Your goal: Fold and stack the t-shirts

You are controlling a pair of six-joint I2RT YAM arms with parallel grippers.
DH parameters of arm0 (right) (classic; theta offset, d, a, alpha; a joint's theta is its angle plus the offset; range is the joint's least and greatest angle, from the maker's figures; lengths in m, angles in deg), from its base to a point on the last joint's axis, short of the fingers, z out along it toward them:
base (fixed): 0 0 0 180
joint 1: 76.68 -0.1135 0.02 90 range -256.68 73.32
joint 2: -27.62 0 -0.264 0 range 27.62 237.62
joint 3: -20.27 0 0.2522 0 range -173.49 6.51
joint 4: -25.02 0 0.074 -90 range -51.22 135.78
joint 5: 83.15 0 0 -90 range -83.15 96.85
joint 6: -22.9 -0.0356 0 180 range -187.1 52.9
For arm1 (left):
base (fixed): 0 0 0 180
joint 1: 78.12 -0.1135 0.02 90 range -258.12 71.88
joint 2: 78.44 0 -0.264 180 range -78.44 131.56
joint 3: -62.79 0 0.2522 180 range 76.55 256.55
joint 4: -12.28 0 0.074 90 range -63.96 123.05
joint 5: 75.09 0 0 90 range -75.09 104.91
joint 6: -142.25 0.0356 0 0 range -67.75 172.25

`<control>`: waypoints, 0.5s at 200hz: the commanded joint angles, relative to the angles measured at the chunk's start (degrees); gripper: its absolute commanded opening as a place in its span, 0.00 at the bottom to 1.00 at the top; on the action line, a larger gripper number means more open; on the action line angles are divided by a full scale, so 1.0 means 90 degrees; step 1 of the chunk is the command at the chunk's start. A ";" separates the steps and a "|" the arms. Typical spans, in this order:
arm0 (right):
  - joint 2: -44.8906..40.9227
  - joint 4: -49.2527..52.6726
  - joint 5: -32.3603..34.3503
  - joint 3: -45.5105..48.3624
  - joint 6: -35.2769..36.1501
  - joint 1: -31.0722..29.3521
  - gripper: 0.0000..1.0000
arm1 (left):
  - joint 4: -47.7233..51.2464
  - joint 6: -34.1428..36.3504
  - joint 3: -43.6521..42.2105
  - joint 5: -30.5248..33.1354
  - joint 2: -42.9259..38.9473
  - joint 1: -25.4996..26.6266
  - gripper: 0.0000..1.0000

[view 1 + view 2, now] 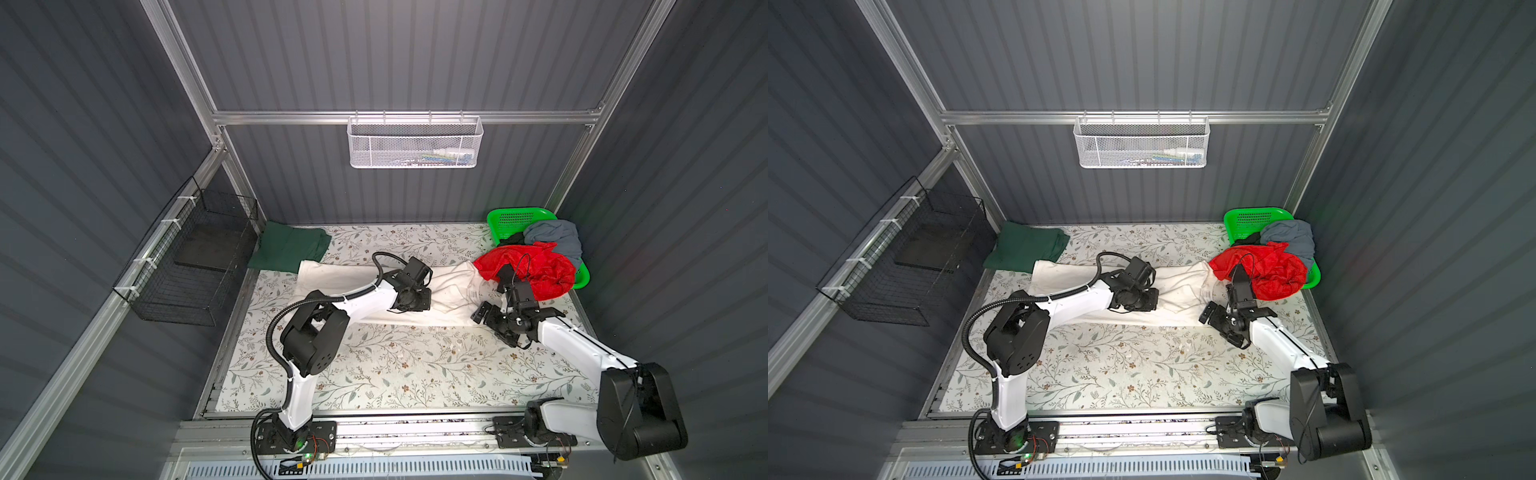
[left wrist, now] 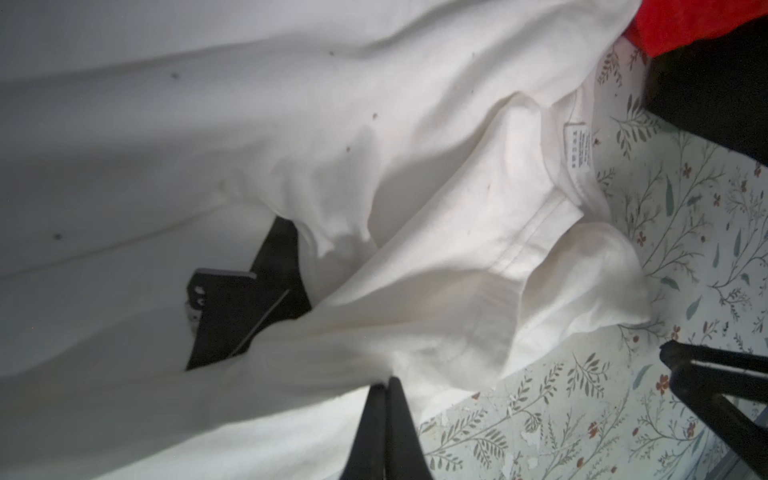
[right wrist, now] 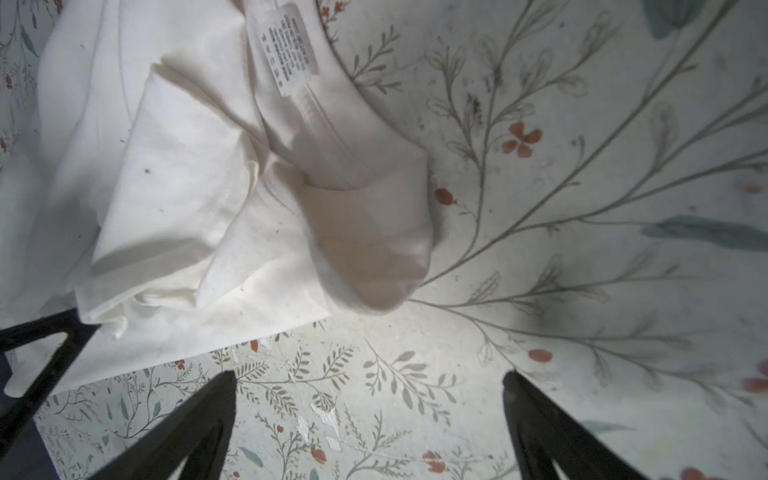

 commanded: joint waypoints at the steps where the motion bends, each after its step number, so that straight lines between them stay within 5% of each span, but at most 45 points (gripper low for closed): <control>1: 0.0037 0.0490 0.0484 -0.0329 0.0296 -0.0173 0.99 | 0.0035 0.0033 0.0113 -0.0113 -0.0164 -0.0272 0.00; 100: 0.1327 0.1082 0.0866 -0.2067 0.0956 -0.0938 0.92 | -0.0497 -0.0225 0.0222 -0.0688 0.0076 -0.0805 0.00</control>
